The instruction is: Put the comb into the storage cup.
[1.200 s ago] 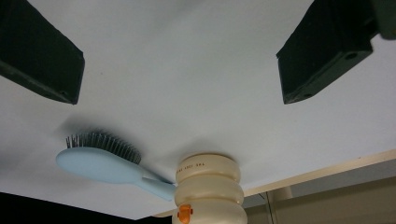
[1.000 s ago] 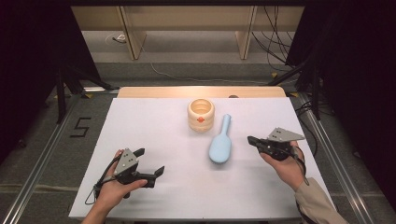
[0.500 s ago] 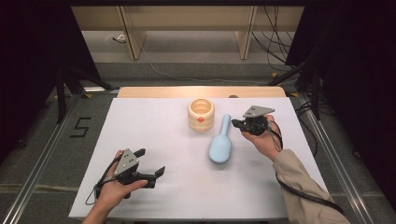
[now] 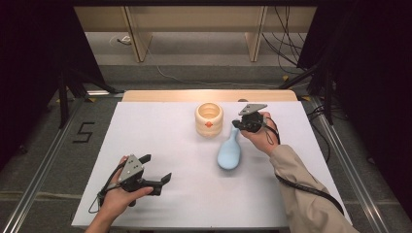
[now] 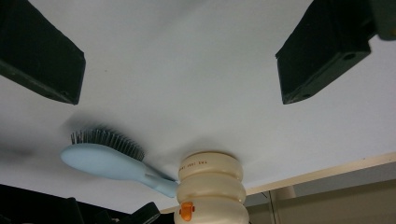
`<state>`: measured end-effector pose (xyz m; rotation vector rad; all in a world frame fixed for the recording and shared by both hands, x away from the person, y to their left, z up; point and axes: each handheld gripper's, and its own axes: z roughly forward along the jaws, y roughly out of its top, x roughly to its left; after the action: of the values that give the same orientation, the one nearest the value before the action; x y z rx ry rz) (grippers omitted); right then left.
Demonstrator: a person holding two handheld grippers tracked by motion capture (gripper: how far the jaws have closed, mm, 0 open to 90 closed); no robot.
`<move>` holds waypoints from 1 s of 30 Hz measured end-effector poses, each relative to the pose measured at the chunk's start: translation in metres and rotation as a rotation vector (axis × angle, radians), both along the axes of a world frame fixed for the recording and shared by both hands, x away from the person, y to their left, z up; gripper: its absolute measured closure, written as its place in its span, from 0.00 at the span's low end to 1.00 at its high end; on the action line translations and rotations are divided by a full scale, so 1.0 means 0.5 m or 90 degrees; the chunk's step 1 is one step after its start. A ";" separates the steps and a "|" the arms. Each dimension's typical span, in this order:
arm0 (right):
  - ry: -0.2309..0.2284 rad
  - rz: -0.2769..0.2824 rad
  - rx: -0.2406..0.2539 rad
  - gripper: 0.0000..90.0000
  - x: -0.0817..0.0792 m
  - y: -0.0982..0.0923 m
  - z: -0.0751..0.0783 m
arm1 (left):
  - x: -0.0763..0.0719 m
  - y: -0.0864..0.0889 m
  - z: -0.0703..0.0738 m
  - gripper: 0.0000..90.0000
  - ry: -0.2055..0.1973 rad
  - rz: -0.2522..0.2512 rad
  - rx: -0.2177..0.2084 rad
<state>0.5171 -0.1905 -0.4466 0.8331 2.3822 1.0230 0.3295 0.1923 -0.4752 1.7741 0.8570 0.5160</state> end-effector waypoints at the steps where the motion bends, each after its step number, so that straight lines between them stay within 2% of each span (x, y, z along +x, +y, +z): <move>1: 0.003 -0.001 -0.003 1.00 0.004 0.002 -0.001 | 0.000 0.000 0.000 0.01 0.001 0.000 0.000; 5: 0.019 -0.005 -0.015 1.00 0.020 0.009 -0.009 | 0.001 0.000 -0.001 0.01 0.001 0.000 0.000; 14: 0.029 -0.007 -0.041 1.00 0.045 0.022 -0.024 | 0.001 0.001 -0.002 0.01 0.002 0.000 -0.001; 22: 0.040 -0.006 -0.049 1.00 0.052 0.028 -0.033 | 0.001 0.000 -0.002 0.01 0.003 -0.001 -0.002; 30: 0.048 -0.006 -0.077 1.00 0.061 0.043 -0.036 | 0.001 0.001 -0.003 0.01 0.005 -0.002 -0.004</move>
<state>0.5475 -0.1690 -0.4645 0.8503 2.4730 0.8480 0.3301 0.1927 -0.4765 1.7729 0.8592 0.5043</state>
